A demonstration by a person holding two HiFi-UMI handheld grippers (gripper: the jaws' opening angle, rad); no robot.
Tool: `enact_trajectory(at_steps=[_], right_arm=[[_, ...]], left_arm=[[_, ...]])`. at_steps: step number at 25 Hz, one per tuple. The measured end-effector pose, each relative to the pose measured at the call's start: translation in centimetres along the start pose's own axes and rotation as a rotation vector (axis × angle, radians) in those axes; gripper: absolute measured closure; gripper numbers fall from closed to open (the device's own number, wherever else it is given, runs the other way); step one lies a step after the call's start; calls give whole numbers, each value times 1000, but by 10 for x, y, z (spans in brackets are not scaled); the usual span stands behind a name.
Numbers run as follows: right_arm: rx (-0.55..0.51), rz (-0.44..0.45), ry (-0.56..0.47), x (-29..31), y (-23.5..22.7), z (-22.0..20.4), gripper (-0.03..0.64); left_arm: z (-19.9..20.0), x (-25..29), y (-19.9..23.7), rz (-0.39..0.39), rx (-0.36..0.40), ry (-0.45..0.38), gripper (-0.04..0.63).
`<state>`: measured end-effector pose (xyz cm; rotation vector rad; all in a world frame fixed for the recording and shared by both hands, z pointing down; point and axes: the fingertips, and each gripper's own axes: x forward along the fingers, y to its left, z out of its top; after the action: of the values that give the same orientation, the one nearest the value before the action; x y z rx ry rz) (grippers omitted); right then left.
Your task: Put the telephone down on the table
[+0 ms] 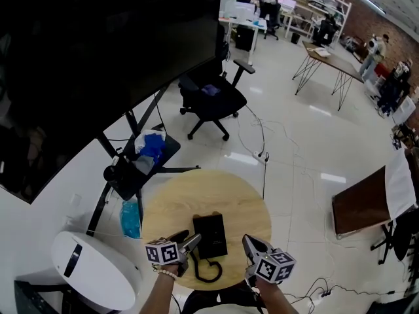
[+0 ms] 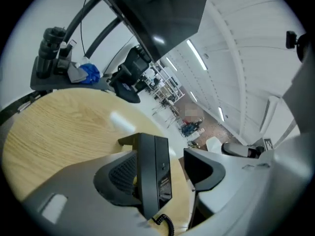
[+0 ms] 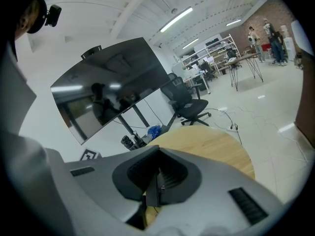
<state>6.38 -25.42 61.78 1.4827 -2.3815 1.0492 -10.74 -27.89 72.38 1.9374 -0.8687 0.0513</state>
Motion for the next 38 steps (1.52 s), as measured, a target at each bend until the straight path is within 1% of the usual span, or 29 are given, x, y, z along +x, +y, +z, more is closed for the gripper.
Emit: enact_trajectory(at_steps=[1, 3, 6, 8, 11, 12, 16, 20, 23, 27, 33, 38], right_arm=[[0, -5, -6, -1, 0, 1, 607], [5, -11, -18, -3, 2, 3, 607], [15, -12, -30, -4, 7, 3, 607], [15, -11, -33, -5, 11, 3, 607], [13, -12, -42, -9, 16, 5, 607], [14, -14, -46, -11, 17, 5, 607], [17, -14, -52, -11, 20, 6, 607], [16, -2, -32, -8, 25, -1, 607], [4, 24, -13, -4, 34, -8, 608], [-9, 53, 11, -6, 42, -22, 607], [-17, 78, 48, -27, 36, -51, 607], [-12, 109, 17, -64, 26, -54, 607]], left_arm=[[6, -8, -6, -4, 3, -32, 328], [15, -22, -18, -31, 4, -81, 345], [30, -44, -33, -53, 21, -150, 430], [38, -58, -39, -37, 53, -193, 498], [47, -74, -45, 16, 124, -233, 575], [49, -78, -47, 30, 144, -244, 592], [55, -88, -54, 68, 183, -279, 592], [48, -96, -58, 129, 228, -269, 592], [39, -102, -60, 171, 240, -264, 592], [22, -109, -63, 226, 258, -264, 592], [-9, -115, -81, 267, 258, -280, 592], [-43, -124, -112, 307, 271, -290, 592]])
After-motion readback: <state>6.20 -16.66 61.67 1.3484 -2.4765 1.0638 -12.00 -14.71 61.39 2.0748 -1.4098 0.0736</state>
